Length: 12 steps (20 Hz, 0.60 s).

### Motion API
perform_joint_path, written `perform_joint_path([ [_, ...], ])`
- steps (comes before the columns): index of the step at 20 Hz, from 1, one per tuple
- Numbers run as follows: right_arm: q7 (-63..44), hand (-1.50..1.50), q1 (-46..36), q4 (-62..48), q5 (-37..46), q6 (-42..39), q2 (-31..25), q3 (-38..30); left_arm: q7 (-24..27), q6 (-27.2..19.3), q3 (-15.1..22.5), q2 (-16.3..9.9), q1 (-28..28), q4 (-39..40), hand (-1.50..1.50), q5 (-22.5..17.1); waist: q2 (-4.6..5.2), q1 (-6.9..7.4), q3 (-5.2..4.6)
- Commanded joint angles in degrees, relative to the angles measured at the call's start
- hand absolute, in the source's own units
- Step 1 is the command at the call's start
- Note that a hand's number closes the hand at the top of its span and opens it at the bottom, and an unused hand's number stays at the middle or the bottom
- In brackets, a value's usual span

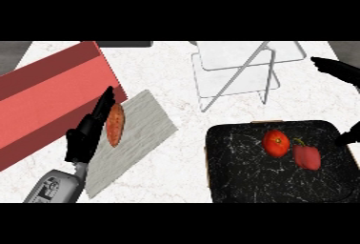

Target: Pick the tomato from the tray and place it in the tiered shelf

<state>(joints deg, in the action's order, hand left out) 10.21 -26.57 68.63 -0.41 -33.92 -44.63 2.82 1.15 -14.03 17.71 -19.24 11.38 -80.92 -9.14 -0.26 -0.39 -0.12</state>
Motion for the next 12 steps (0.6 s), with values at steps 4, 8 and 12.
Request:
perform_joint_path([
  [4, -8.7, -1.5, 4.2, 15.3, 7.1, -2.1, -5.8, 4.5, -1.8, 0.0, -1.2, 0.9, 1.0, 0.3, 0.0, 0.3, -0.12, -0.85, 0.04],
  [8, -19.0, -1.5, 6.0, 25.1, 3.1, -4.9, -4.1, 1.2, 1.3, 1.5, -2.3, 2.7, 2.3, 3.6, 0.0, 2.0, 0.08, -0.39, 0.06],
  [12, -17.8, -1.5, 9.5, 26.5, 8.2, -2.8, 1.0, 1.2, 3.7, 5.0, -4.2, 3.3, 1.0, 5.6, 0.0, 2.1, 0.26, 0.14, 0.09],
])
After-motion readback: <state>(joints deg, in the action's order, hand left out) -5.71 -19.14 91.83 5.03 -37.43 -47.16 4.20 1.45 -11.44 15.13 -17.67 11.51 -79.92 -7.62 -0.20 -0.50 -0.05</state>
